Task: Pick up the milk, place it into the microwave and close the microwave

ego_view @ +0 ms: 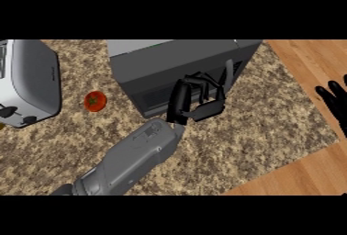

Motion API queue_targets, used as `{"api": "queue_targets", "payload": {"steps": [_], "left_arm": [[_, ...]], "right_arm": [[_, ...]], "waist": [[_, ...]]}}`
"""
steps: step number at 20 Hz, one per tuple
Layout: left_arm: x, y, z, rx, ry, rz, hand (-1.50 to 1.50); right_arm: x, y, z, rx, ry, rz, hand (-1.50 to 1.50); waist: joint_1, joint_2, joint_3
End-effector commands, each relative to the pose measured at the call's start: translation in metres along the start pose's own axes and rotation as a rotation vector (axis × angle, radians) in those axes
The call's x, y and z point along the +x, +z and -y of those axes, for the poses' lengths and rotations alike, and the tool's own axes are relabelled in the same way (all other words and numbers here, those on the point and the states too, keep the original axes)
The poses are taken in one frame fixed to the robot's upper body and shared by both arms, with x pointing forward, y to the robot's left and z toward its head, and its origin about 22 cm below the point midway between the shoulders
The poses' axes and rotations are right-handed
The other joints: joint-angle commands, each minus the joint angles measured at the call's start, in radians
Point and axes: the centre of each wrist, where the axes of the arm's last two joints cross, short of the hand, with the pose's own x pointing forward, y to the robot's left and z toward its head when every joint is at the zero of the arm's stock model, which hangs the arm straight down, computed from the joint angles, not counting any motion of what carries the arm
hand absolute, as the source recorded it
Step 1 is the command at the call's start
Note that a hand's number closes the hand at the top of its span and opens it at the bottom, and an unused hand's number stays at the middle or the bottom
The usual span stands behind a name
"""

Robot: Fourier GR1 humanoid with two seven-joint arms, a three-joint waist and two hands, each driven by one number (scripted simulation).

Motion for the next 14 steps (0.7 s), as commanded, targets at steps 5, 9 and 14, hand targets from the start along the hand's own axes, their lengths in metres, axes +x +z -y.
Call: {"api": "queue_targets", "payload": {"steps": [5,9,14], "left_arm": [[0.007,-0.022,-0.006,0.043,0.001,0.035,1.5],[0.004,-0.022,-0.008,0.052,0.009,0.037,1.5],[0.004,-0.022,-0.008,0.062,0.021,0.052,1.5]], "right_arm": [[0.011,-0.006,0.006,0.003,0.003,-0.003,-1.5],[0.016,-0.007,0.009,0.0,0.003,0.007,-1.5],[0.02,-0.008,0.01,0.014,-0.009,0.001,-1.5]], "waist": [[-0.015,0.013,0.0],[-0.021,0.013,0.001],[-0.027,0.015,0.002]]}}
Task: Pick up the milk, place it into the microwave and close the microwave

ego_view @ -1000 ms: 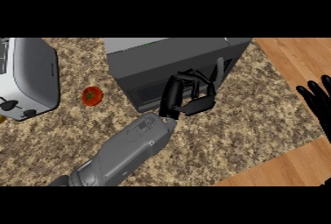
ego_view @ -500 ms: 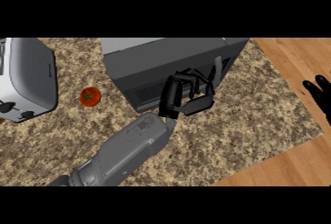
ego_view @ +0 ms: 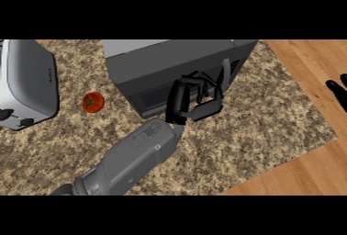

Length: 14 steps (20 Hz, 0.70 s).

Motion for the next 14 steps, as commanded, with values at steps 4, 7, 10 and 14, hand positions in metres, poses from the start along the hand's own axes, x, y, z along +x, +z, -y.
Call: {"api": "queue_targets", "payload": {"steps": [4,7,10,14], "left_arm": [[0.006,-0.023,-0.006,0.047,-0.011,0.002,1.5],[0.003,-0.021,-0.006,0.04,-0.007,-0.001,1.5],[0.002,-0.021,-0.006,0.036,-0.014,0.021,1.5],[0.003,-0.022,-0.006,0.044,-0.003,0.021,1.5]], "right_arm": [[0.011,-0.005,0.004,0.004,0.014,-0.003,-1.5],[0.011,-0.005,0.005,0.005,0.002,-0.007,-1.5],[0.012,-0.008,0.004,0.01,-0.002,-0.001,-1.5],[0.016,-0.008,0.007,0.015,-0.01,-0.001,-1.5]], "waist": [[-0.012,0.012,-0.002],[-0.019,0.016,-0.001],[-0.012,0.019,0.0],[-0.017,0.015,0.0]]}}
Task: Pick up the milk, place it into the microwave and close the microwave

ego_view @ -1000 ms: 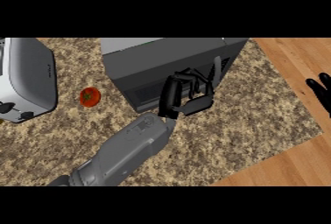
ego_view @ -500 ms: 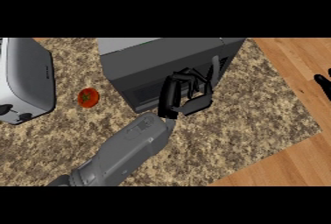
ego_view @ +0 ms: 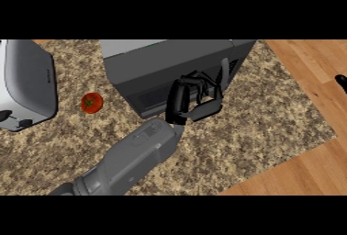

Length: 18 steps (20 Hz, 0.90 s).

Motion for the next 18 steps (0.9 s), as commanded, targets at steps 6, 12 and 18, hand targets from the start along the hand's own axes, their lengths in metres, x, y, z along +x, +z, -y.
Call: {"api": "queue_targets", "payload": {"steps": [6,12,18], "left_arm": [[0.001,-0.021,-0.007,0.031,-0.018,-0.018,1.5],[0.004,-0.024,-0.005,0.033,-0.003,-0.01,1.5],[0.0,-0.022,-0.006,0.031,-0.01,-0.002,1.5]], "right_arm": [[0.009,-0.009,-0.001,0.076,-0.033,0.016,-1.5],[0.009,-0.006,0.002,0.089,-0.063,-0.007,-1.5],[0.015,-0.01,0.003,0.115,-0.067,-0.002,-1.5]], "waist": [[-0.001,0.012,-0.001],[-0.002,0.015,0.0],[-0.007,0.017,0.0]]}}
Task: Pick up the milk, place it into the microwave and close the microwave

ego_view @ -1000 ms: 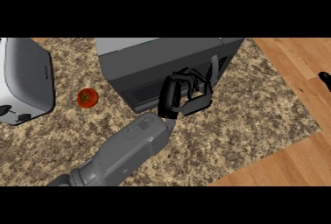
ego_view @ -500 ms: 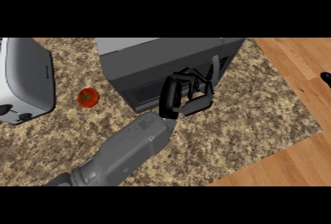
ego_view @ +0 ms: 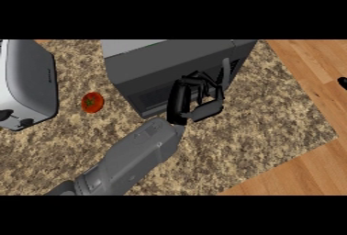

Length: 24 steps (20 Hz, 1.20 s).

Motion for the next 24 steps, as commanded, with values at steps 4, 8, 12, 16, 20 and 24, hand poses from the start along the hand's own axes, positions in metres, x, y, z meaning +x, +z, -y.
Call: {"api": "queue_targets", "payload": {"steps": [4,8,12,16,20,24], "left_arm": [[0.001,-0.021,-0.009,0.043,-0.021,-0.022,1.5],[-0.001,-0.019,-0.009,0.043,-0.021,-0.027,1.5],[-0.005,-0.018,-0.008,-0.015,-0.098,-0.022,1.5],[-0.013,-0.015,-0.016,0.025,-0.164,-0.062,1.5],[-0.021,-0.009,-0.022,0.079,-0.18,-0.118,1.5],[-0.027,-0.005,-0.029,0.124,-0.209,-0.15,1.5]], "right_arm": [[0.009,-0.005,0.003,0.026,0.007,0.01,-1.5],[0.014,-0.003,0.005,0.038,0.01,-0.01,-1.5],[0.014,-0.009,0.004,0.069,-0.022,0.031,-1.5],[0.012,-0.008,0.003,0.097,-0.058,0.022,-1.5],[0.015,-0.01,0.0,0.118,-0.068,0.033,-1.5],[0.02,-0.006,0.001,0.11,-0.058,0.032,-1.5]], "waist": [[-0.009,0.015,-0.003],[-0.013,0.012,-0.002],[-0.017,0.013,0.003],[-0.001,0.012,0.004],[0.014,0.009,0.0],[0.038,-0.005,0.0]]}}
